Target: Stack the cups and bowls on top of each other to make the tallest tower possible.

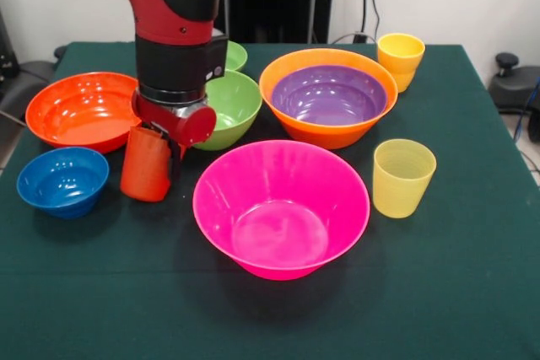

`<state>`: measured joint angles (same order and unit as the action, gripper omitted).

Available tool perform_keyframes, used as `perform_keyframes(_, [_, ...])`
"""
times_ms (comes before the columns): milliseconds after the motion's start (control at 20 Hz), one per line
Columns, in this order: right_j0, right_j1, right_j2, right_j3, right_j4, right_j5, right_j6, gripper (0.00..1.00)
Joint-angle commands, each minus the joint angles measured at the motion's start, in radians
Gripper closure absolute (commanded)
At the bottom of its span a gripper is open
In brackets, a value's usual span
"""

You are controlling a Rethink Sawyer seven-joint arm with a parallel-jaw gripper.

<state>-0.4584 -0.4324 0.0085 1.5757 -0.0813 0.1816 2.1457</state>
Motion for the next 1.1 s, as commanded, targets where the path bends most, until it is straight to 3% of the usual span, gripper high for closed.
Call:
perform_keyframes(50, [0.070,-0.131,0.009,-0.013,0.009,0.170,0.049,1.00])
perform_keyframes(350, [0.117,-0.277,-0.045,-0.074,0.020,0.447,0.017,1.00])
perform_keyframes(500, [0.111,-0.315,-0.036,-0.096,0.019,0.529,0.000,1.00])
perform_keyframes(800, [0.033,-0.339,0.112,-0.103,0.092,0.695,-0.086,1.00])
perform_keyframes(1100, [0.077,-0.372,0.184,-0.023,0.196,0.741,-0.033,1.00])
